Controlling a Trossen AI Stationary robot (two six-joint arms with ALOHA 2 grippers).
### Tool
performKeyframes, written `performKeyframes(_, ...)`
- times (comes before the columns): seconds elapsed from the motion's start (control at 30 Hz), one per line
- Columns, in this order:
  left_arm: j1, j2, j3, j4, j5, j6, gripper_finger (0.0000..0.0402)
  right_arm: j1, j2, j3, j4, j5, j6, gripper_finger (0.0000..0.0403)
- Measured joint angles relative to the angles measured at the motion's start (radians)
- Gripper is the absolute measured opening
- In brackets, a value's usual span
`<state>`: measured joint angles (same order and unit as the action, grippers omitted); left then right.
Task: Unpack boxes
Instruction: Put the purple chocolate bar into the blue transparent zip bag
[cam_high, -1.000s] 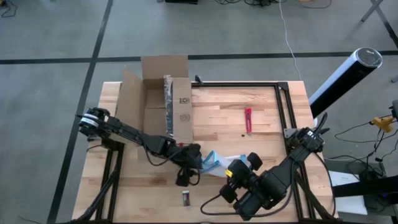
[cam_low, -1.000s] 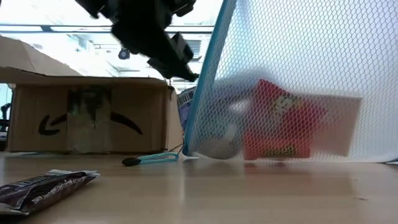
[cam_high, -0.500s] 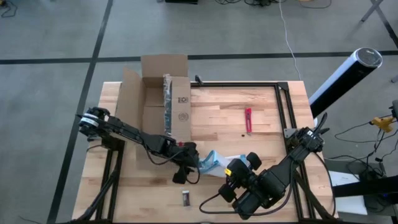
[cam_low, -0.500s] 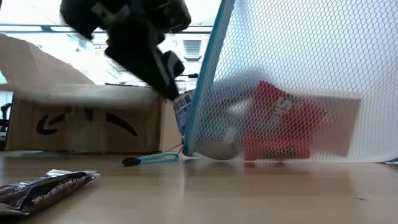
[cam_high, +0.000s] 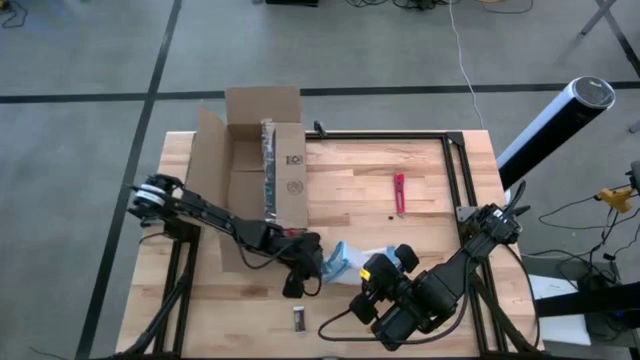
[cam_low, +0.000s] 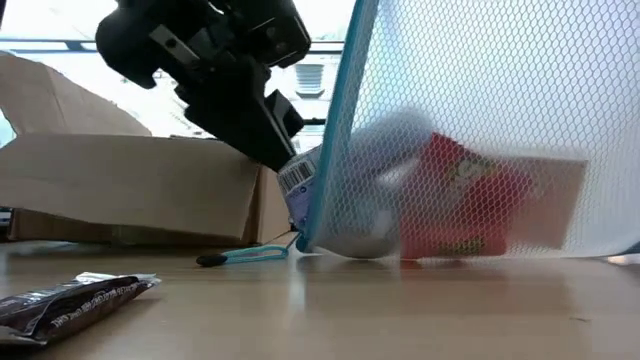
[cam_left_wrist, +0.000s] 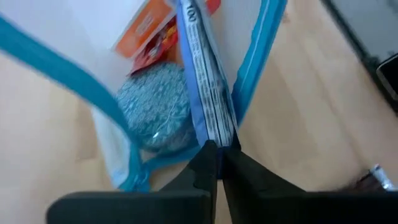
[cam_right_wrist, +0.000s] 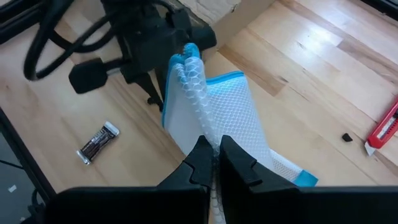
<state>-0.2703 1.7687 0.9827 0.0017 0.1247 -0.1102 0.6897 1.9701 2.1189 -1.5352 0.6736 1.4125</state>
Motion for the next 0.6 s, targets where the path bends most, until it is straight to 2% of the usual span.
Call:
performKeyframes(0.4,0.01,0.048,0.063,0.004,-0.011,-0.019,0.0006,-0.003,0.0,0.0,0.008,0.0,0.001,0.0)
performKeyframes(0.6,0.032,0.048,0.063,-0.112,-0.046,-0.011,0.0006,-0.003,0.0,0.0,0.007,0.0,0.001,0.0)
